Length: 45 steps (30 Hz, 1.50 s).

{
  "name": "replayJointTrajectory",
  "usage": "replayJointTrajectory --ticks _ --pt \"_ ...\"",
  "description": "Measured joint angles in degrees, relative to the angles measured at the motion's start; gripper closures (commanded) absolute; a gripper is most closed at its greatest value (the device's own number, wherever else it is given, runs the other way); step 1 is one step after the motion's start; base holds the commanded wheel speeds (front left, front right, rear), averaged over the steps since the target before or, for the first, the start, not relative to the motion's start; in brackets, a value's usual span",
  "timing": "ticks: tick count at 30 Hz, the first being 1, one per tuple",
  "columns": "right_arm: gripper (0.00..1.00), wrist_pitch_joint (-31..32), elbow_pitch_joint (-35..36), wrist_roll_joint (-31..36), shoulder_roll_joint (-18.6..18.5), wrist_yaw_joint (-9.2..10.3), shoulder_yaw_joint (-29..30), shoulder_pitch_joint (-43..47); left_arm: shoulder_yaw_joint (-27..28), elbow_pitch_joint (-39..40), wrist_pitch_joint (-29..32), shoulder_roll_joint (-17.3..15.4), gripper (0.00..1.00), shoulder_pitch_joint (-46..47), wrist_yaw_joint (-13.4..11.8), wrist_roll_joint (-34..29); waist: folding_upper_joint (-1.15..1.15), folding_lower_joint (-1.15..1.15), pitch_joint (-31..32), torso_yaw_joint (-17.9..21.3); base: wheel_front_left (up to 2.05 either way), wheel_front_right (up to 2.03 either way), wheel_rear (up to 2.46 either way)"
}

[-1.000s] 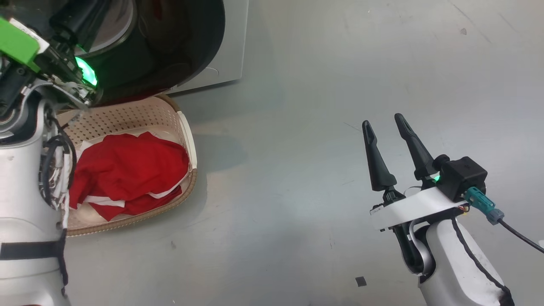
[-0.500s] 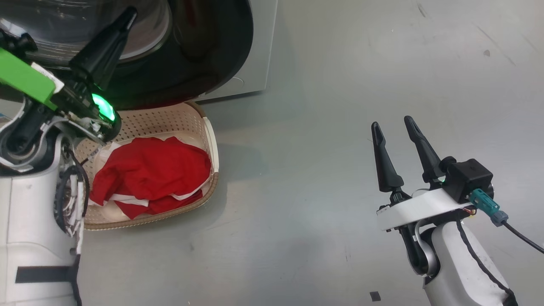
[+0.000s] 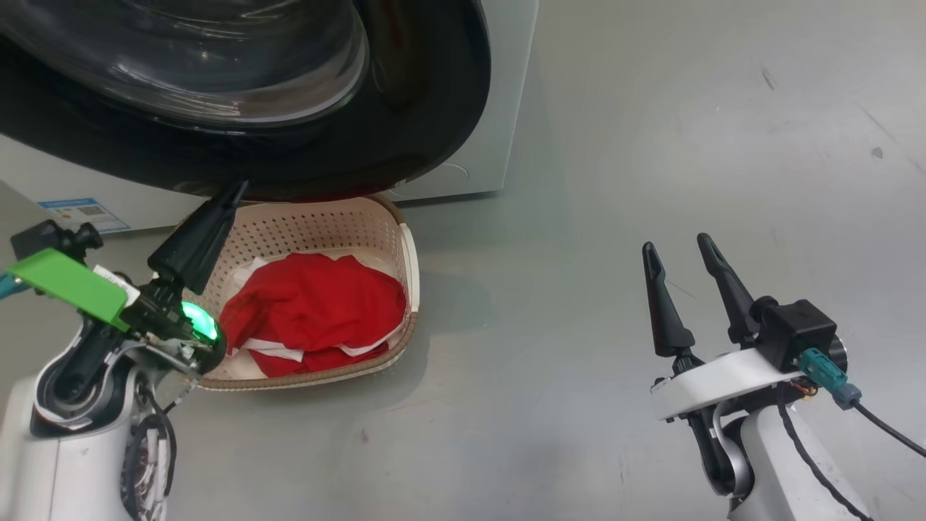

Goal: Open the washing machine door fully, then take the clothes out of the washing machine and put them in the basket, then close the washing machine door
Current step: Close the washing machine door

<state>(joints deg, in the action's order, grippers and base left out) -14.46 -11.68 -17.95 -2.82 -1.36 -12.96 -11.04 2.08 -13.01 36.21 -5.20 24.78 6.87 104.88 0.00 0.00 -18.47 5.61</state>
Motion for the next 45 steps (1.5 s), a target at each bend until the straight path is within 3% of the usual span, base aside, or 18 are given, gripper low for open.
replayJointTrajectory --ticks 5,7,9,10,11,23,26,35,45 --pt "0.0 0.0 -0.6 0.2 0.0 -0.03 0.3 1.5 1.7 4.6 -1.0 1.0 1.0 -5.1 0.0 -0.1 0.0 0.0 2.1 -1.5 0.0 0.0 0.0" --pt "0.0 0.0 -0.8 0.4 0.0 -0.09 0.5 2.1 2.0 5.8 -1.3 1.3 0.68 -7.5 0.0 -0.4 0.0 0.0 2.9 -2.1 0.0 0.0 0.0" --pt "0.0 0.0 -1.1 0.5 0.0 -0.1 0.4 2.5 2.6 6.9 -1.8 1.7 0.49 -9.8 0.0 -0.5 0.0 0.0 3.7 -2.6 0.0 0.0 0.0" --pt "0.0 0.0 -1.1 0.5 0.0 -0.1 0.4 2.7 2.9 7.5 -2.1 1.8 0.17 -10.9 0.0 -0.6 0.0 0.0 4.2 -2.9 0.0 0.0 0.0" --pt "0.0 0.0 -1.2 0.5 0.0 -0.1 0.3 3.0 3.1 8.1 -2.3 1.9 0.0 -12.0 0.0 -0.6 0.0 0.0 4.6 -3.1 0.0 0.0 0.0" --pt "0.0 0.0 -1.7 1.0 0.0 -0.34 0.5 5.6 5.5 12.6 -7.2 2.5 0.0 -23.1 0.0 -4.5 0.0 0.0 8.9 -5.1 0.0 0.0 0.0" --pt "0.0 0.0 -1.7 1.0 0.0 -0.33 0.9 6.5 5.6 14.1 -10.0 2.6 0.0 -24.8 0.0 -9.2 0.0 0.0 9.8 -5.5 0.0 0.0 0.0" --pt "0.0 0.0 -2.2 1.5 0.1 -0.27 1.2 8.4 4.2 21.5 -23.2 2.4 0.0 -27.6 0.0 -31.6 0.0 0.0 12.5 -6.4 0.0 0.0 0.0" --pt "0.0 0.0 -2.2 2.0 0.2 -0.27 1.6 9.3 0.3 24.9 -35.7 -3.3 0.0 -28.9 0.0 -58.3 0.0 0.0 15.0 -6.1 0.0 0.0 0.0"
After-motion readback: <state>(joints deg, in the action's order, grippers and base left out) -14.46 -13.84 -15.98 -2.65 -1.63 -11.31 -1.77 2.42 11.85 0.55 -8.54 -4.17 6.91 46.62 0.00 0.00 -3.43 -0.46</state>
